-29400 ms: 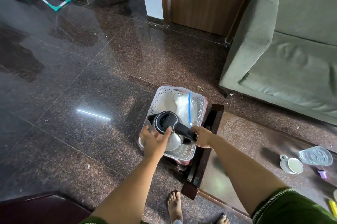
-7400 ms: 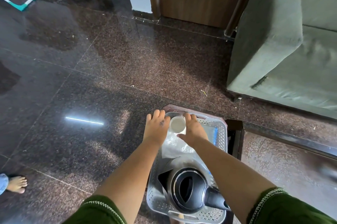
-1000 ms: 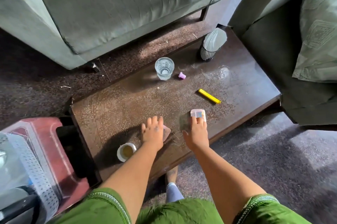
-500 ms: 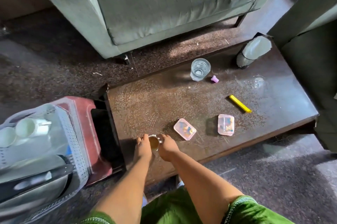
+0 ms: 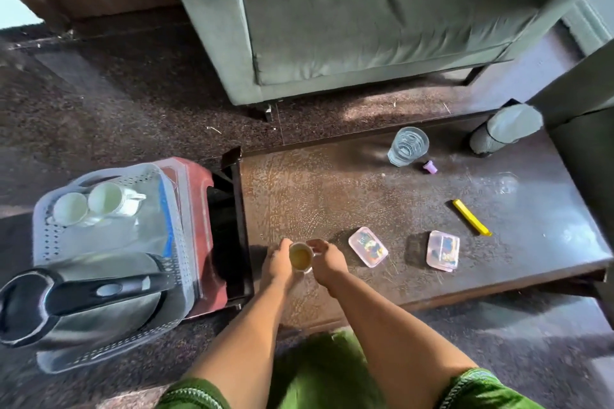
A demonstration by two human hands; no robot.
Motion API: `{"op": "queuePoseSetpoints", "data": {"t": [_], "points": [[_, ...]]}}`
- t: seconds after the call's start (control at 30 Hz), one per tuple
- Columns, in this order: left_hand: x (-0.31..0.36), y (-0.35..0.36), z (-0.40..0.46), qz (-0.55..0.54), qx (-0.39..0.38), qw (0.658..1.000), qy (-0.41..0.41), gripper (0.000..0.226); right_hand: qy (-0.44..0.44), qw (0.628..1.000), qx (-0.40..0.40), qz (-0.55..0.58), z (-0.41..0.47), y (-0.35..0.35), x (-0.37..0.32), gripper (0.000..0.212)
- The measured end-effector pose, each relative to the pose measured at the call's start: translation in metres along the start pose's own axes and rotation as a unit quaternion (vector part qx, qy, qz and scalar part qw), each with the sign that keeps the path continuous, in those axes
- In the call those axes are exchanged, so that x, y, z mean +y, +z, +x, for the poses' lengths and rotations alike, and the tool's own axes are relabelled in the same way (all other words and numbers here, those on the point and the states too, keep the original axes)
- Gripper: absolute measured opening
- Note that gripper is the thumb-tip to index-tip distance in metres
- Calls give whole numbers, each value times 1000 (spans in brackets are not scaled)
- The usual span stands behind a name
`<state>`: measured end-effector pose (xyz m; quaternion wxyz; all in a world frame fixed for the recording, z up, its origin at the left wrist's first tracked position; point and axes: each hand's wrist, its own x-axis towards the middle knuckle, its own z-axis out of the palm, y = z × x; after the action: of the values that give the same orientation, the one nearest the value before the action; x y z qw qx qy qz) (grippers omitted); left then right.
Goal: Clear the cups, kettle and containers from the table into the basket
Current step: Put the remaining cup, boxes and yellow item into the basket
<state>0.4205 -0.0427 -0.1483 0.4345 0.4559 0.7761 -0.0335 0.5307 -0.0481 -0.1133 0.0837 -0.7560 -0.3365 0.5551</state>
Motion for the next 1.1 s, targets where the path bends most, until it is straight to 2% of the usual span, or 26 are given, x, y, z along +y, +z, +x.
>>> {"op": "queuePoseSetpoints", "data": {"t": [0.07, 0.2, 0.4, 0.73, 0.93, 1.03, 1.1], "points": [[10, -26, -8, -3, -19, 999, 46, 19, -10, 1000, 12, 17, -3, 1, -13, 41], [23, -82, -10, 6, 18, 996, 88, 36, -41, 997, 25, 56, -9, 5, -60, 42], [23, -167, -22, 60, 86, 986, 132, 43, -92, 993, 50, 55, -38, 26, -135, 42], [-21, -323, -14, 93, 117, 974, 170, 57, -191, 979, 62, 33, -77, 107, -250, 29], [-55, -360, 19, 119, 84, 976, 163, 70, -175, 980, 90, -19, -70, 154, -282, 29], [-66, -359, 42, 99, 67, 977, 175, 68, -139, 983, 122, 4, -60, 167, -285, 25], [-74, -361, 54, 128, 67, 972, 187, 66, -119, 984, 134, 17, -52, 174, -284, 22]]}}
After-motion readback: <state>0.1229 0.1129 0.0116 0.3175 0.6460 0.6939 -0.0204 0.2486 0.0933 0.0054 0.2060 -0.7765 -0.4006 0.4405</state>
